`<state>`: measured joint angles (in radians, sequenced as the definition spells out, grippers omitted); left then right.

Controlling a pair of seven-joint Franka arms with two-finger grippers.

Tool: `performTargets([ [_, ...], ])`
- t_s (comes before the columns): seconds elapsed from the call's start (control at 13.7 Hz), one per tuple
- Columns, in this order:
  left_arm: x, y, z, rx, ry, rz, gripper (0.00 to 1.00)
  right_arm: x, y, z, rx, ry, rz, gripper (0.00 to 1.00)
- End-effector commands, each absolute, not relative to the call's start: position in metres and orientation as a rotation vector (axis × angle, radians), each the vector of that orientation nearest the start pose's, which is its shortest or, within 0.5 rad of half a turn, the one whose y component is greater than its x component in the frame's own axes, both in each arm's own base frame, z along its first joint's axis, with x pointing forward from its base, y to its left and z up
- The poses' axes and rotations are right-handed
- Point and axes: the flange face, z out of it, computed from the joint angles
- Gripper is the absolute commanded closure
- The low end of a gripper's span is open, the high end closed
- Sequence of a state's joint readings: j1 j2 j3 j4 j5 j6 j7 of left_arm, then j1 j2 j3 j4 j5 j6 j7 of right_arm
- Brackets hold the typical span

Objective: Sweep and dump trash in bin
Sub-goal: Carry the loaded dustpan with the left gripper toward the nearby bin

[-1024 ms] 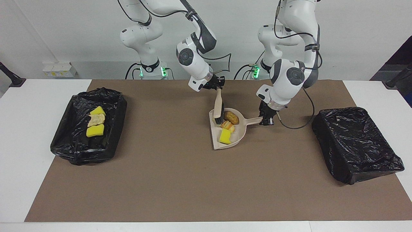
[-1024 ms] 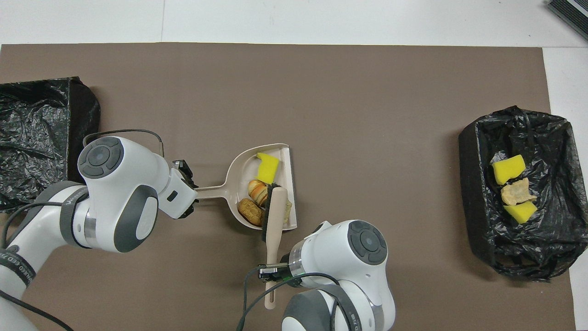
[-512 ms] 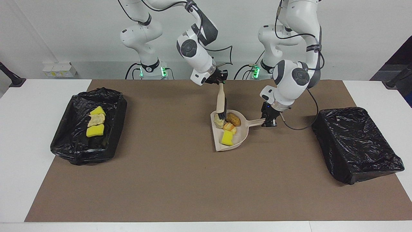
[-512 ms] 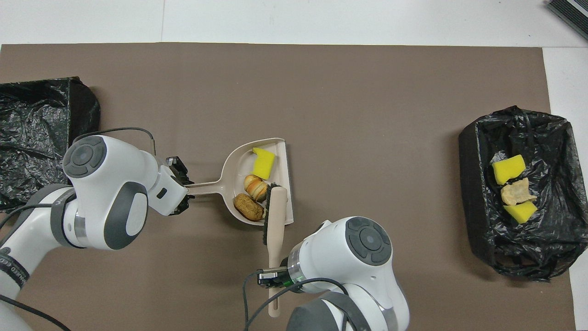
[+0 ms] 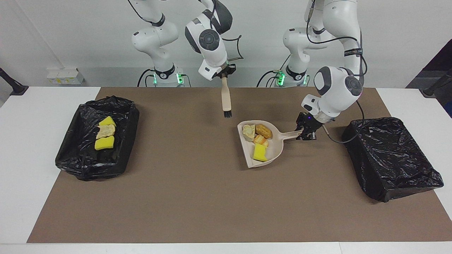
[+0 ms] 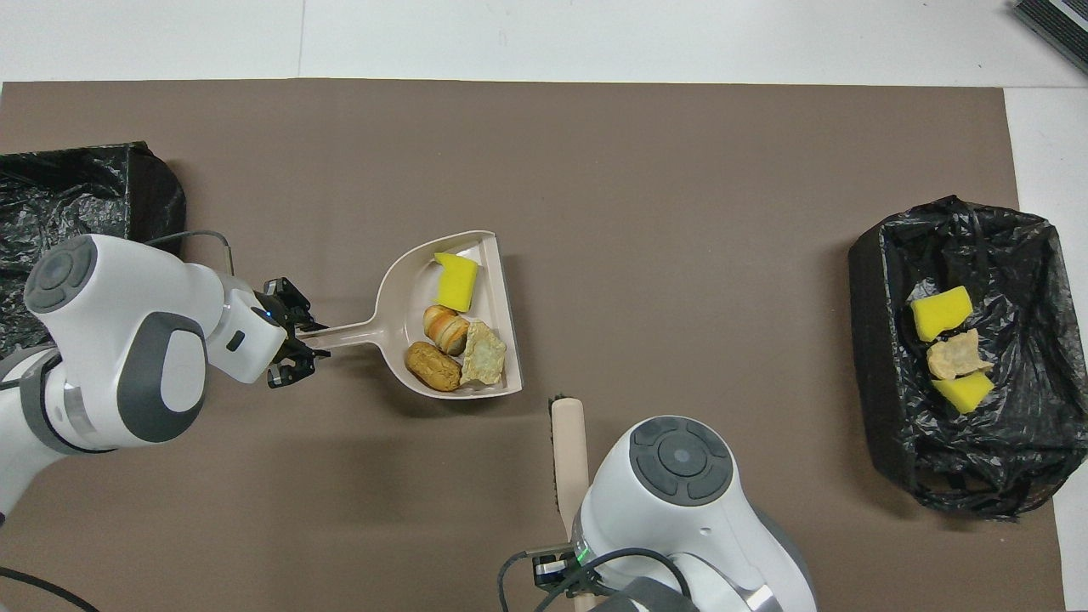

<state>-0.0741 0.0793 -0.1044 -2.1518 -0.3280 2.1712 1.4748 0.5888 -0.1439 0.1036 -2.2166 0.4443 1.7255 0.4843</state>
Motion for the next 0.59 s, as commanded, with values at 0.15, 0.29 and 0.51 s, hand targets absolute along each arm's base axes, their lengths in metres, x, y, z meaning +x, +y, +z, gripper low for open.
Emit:
performTargets([
  [0.15,0.551,-0.061,0.408,-2.554,2.306,-0.261,1.00,0.332,0.336,0.390,-2.935,-0.008,0.728,1.00],
  [0.29,0.552,-0.022,0.415,-2.634,2.295,-0.314,1.00,0.328,0.354,0.369,-2.945,0.019,0.683,1.00],
  [0.51,0.572,0.014,0.474,-2.590,2.327,-0.370,1.00,0.325,0.375,0.339,-2.951,0.018,0.638,1.00],
])
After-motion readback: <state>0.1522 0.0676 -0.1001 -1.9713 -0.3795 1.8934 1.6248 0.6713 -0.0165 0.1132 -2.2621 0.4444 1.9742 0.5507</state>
